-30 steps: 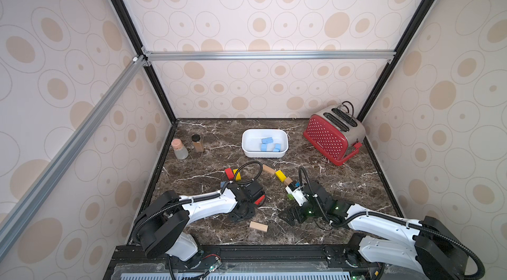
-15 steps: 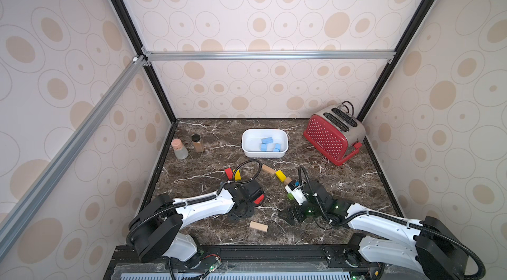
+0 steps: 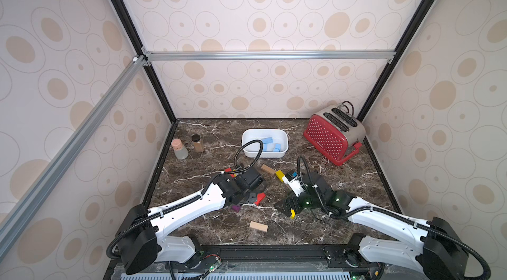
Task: Pick out the blue building blocks
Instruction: Pick up the building block from the center of the board, then place the building block in the storage box.
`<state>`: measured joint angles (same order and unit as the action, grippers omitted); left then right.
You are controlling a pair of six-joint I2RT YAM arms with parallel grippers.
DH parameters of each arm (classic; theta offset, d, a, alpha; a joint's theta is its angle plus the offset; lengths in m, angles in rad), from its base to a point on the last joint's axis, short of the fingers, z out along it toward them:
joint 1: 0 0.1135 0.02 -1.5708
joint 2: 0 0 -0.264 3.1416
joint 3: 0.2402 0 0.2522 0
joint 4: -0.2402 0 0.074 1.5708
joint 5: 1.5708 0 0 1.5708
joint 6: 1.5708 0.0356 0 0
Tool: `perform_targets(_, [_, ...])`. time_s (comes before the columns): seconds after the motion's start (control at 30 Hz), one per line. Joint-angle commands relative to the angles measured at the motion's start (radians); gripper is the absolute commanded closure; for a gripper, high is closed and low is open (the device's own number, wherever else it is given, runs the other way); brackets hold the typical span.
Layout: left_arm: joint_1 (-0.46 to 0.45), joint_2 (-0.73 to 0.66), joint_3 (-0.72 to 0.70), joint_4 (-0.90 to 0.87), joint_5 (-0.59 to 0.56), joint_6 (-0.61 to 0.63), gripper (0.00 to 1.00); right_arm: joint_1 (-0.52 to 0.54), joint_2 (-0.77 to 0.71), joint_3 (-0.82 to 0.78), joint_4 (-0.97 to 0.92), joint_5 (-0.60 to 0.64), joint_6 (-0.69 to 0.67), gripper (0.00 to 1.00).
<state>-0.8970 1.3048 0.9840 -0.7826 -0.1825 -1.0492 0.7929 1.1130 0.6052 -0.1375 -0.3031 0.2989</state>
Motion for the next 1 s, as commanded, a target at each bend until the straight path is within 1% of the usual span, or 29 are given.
perform_targets(0.0, [0.032, -0.015, 0.069, -0.097, -0.066, 0.072, 0.80, 0.007, 0.000, 0.050, -0.058, 0.001, -0.027, 0.00])
perform_targets(0.13, [0.077, -0.022, 0.134, -0.131, -0.070, 0.128, 0.80, 0.002, -0.006, 0.086, -0.063, 0.000, -0.025, 0.00])
perform_targets(0.27, [0.155, -0.019, 0.190, -0.126, -0.028, 0.192, 0.80, -0.009, 0.009, 0.140, -0.081, 0.005, -0.035, 0.00])
perform_targets(0.4, [0.209, 0.008, 0.250, -0.116, -0.004, 0.255, 0.80, -0.043, 0.026, 0.186, -0.082, -0.021, -0.023, 0.00])
perform_targets(0.47, [0.228, 0.033, 0.284, -0.116, -0.003, 0.291, 0.80, -0.062, 0.039, 0.212, -0.078, -0.039, -0.021, 0.00])
perform_targets(0.63, [0.279, 0.108, 0.372, -0.109, 0.014, 0.361, 0.81, -0.093, 0.086, 0.278, -0.076, -0.041, -0.032, 0.00])
perform_targets(0.77, [0.320, 0.188, 0.481, -0.130, 0.008, 0.400, 0.81, -0.122, 0.112, 0.278, 0.012, -0.033, -0.004, 0.00])
perform_targets(0.87, [0.346, 0.247, 0.550, -0.127, 0.034, 0.437, 0.81, -0.166, 0.164, 0.302, 0.059, -0.082, 0.033, 0.00])
perform_targets(0.97, [0.361, 0.310, 0.617, -0.139, 0.037, 0.473, 0.81, -0.187, 0.204, 0.333, 0.073, -0.087, 0.027, 0.00])
